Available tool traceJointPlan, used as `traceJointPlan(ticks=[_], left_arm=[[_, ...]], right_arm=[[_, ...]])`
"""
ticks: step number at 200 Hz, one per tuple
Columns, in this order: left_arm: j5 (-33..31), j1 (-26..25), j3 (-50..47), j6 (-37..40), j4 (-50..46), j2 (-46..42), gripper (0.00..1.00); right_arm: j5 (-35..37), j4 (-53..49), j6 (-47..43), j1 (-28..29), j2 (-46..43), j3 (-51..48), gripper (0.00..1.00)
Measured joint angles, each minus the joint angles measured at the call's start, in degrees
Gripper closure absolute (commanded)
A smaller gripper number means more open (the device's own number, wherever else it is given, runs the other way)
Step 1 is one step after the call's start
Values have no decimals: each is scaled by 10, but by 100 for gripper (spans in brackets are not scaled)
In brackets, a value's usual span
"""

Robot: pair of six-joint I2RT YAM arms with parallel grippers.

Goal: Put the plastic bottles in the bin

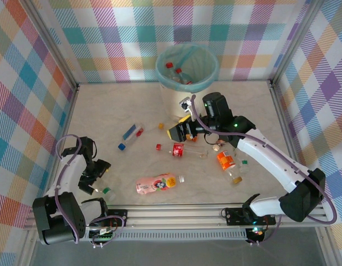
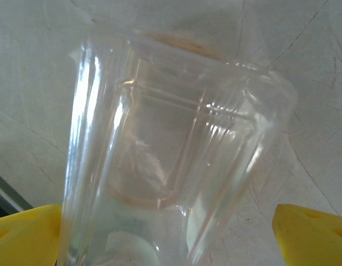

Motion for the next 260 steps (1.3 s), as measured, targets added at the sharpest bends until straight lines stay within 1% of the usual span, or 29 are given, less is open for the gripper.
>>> traceJointPlan(ticks=[47, 70, 104, 125, 143, 177, 191, 226, 260], left_arm=[[9, 0, -13, -2, 30, 18, 10], [16, 0, -20, -2, 44, 19, 14], [29, 0, -43, -4, 62, 17, 21], [38, 0, -57, -5, 71, 8, 27], [47, 0, -60, -5, 73, -5, 35], [50, 0, -52, 6, 69, -37, 37], [47, 0, -39, 10, 65, -62, 39], [32, 0, 21, 29, 50, -119, 40], [14, -2, 146, 80, 40, -116, 43]], right_arm=[[0, 0, 0, 0, 0, 0, 11], [0, 0, 0, 0, 0, 0, 11], [0, 0, 0, 0, 0, 0, 11], [0, 0, 0, 0, 0, 0, 12], [0, -2, 0, 0, 0, 0, 11], [5, -8, 0, 0, -9, 0, 12], [9, -10, 0, 0, -18, 0, 12], [20, -28, -3, 0, -25, 10, 12], [38, -47, -14, 0, -25, 42, 12]])
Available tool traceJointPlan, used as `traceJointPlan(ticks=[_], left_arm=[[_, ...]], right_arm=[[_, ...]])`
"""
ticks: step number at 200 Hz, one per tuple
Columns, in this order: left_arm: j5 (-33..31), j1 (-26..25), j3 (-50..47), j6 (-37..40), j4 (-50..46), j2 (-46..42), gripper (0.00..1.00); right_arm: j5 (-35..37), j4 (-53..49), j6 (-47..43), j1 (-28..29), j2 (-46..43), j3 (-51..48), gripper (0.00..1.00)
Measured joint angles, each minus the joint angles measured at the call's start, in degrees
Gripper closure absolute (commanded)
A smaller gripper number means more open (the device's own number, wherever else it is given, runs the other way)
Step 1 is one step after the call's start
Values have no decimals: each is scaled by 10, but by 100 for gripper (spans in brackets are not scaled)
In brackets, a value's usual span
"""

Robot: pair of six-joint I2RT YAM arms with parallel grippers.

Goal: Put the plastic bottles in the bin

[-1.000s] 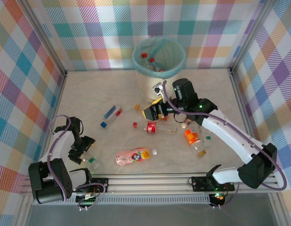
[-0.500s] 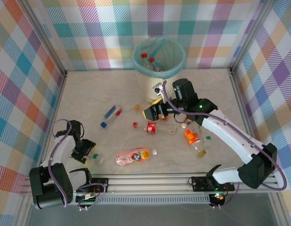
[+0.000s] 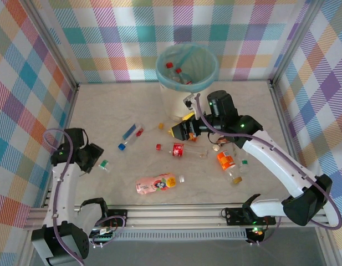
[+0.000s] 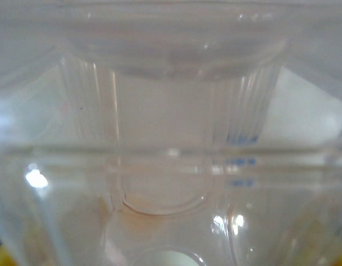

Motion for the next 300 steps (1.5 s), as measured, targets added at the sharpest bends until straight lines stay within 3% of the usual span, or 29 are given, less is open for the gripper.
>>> traceJointPlan(ticks=[34, 77, 126, 147, 201, 300], left_arm=[[-34, -64, 161, 78, 23, 41, 43], [-83, -260, 331, 207, 76, 128, 44], [-103, -447, 348, 349, 162, 176, 44], [-99, -500, 345, 396, 196, 188, 44], [-90, -542, 319, 431, 286, 200, 44], [-62, -566, 305, 422, 328, 201, 43]], right_arm=[[19, -7, -12, 0, 0, 49, 12], [20, -2, -13, 0, 0, 99, 12], [-13, 45, 10, 0, -5, 112, 7], [-23, 69, 25, 0, -7, 112, 3], [8, 88, 61, 0, -8, 113, 1], [21, 85, 97, -3, 17, 125, 0]])
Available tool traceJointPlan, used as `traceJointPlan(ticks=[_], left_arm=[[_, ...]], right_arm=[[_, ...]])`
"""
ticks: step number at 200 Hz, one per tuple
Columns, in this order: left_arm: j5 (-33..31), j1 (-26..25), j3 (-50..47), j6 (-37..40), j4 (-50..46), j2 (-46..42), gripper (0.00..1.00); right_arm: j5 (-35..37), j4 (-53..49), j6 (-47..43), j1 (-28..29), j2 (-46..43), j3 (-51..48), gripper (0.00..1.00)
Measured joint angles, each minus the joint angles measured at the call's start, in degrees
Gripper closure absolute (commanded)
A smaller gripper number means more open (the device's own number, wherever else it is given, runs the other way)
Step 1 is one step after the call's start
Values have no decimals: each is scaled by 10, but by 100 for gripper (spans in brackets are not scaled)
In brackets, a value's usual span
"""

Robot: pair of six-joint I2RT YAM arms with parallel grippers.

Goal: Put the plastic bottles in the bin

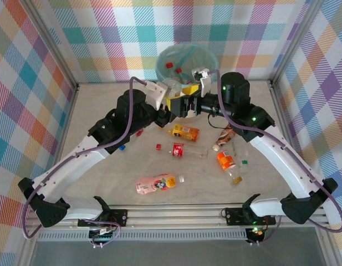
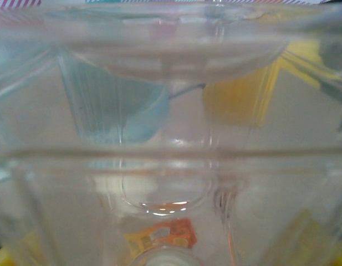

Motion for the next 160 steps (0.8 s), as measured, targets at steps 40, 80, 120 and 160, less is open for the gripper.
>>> traceJointPlan(ticks=[40, 80, 120, 160], left_arm=[[9, 0, 0, -11, 2, 0, 42], [34, 0, 0, -20, 0, 0, 42], [46, 0, 4, -21, -3, 0, 42], [45, 0, 13, -19, -9, 3, 39]], right_arm=[[-1, -3, 0, 0, 4, 2, 2], [-6, -18, -11, 0, 16, 14, 6], [-16, -19, -19, 0, 16, 19, 15], [-17, -26, -23, 2, 18, 31, 29]])
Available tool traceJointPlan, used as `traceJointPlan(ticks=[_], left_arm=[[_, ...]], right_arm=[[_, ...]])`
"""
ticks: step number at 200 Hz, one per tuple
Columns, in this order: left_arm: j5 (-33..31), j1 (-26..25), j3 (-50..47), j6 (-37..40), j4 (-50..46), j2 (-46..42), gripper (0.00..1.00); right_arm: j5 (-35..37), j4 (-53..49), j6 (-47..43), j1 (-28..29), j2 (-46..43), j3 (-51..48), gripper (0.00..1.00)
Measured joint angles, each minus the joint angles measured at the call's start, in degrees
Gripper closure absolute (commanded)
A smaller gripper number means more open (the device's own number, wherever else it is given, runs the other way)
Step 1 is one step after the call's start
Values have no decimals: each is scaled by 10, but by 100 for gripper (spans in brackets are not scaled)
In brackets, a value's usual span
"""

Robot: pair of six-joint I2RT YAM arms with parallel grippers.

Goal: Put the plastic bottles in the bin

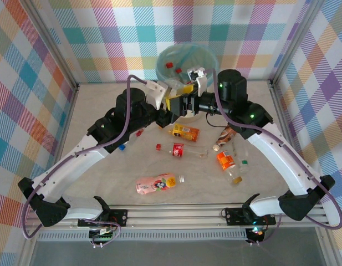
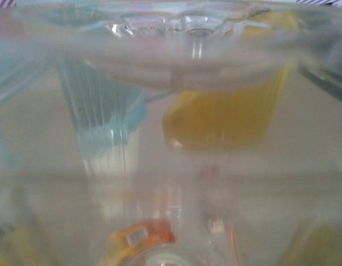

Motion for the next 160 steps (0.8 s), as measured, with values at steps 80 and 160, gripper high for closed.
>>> traceJointPlan(ticks=[80, 160], left_arm=[[-7, -9, 5, 4, -2, 1, 17], [-125, -17, -40, 2, 17, -120, 11]], right_arm=[[35, 4, -10, -5, 2, 2, 36], [80, 18, -60, -56, 57, 101, 38]])
